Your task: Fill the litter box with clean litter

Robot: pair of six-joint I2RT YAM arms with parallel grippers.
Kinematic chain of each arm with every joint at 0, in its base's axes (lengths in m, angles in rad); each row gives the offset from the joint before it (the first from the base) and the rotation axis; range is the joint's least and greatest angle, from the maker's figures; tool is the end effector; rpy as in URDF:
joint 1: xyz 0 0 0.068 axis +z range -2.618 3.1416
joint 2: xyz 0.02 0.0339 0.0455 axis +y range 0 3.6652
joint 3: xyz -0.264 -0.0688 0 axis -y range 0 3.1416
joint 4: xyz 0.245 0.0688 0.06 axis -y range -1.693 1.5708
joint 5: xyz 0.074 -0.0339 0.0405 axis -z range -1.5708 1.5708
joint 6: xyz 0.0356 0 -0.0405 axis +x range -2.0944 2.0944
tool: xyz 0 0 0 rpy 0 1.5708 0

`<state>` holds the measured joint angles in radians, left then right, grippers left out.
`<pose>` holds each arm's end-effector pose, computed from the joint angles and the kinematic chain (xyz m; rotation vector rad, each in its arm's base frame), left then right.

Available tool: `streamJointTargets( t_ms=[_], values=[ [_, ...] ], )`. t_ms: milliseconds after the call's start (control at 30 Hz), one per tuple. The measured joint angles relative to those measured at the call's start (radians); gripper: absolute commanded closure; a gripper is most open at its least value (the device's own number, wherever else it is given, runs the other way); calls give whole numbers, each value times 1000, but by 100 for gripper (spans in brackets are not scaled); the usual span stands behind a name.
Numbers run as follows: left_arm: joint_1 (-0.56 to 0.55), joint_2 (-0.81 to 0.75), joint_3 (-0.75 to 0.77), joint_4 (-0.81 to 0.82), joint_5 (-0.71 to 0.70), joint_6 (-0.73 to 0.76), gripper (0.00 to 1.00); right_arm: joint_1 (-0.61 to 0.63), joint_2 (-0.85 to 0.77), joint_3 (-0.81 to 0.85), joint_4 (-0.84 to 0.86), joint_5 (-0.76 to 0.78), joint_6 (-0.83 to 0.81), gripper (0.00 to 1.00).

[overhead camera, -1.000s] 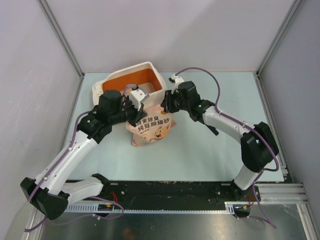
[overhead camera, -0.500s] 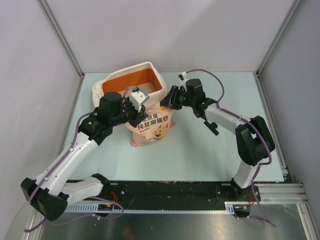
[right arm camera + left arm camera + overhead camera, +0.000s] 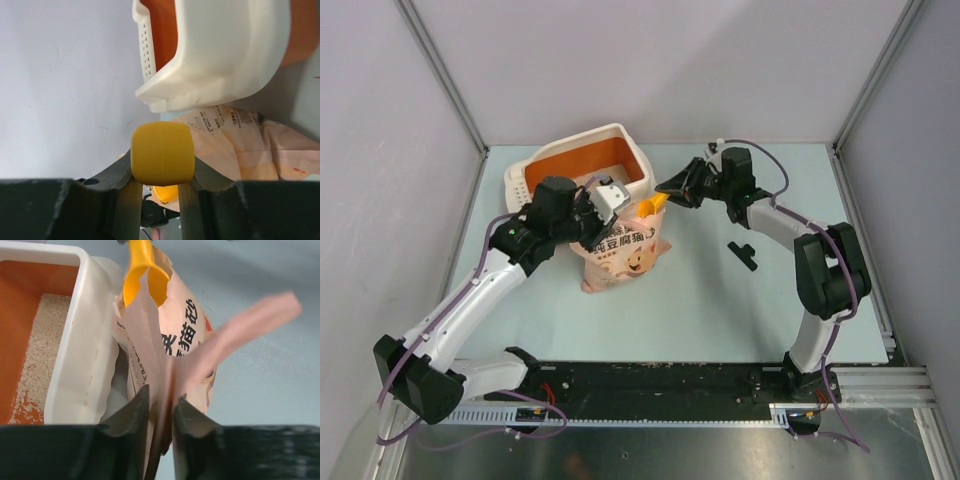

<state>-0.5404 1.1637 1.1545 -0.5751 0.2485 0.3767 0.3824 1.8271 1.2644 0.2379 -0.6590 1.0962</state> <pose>0.2112 -0.1369 0.3538 1.0821 1.8657 -0.3625 0.3843 0.1781 0.2563 0.2518 2.1614 1.5569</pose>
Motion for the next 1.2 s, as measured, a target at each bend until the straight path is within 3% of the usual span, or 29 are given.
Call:
streamJointTargets(
  t_ms=[133, 867, 1200],
  values=[
    [0, 1, 0, -14, 6, 24, 100, -51, -4, 0, -1, -35, 12, 100],
    [0, 31, 62, -79, 51, 42, 100, -119, -191, -105, -35, 72, -2, 100],
    [0, 42, 77, -89, 50, 54, 100, -185, -117, -129, 108, -61, 94, 100]
  ],
)
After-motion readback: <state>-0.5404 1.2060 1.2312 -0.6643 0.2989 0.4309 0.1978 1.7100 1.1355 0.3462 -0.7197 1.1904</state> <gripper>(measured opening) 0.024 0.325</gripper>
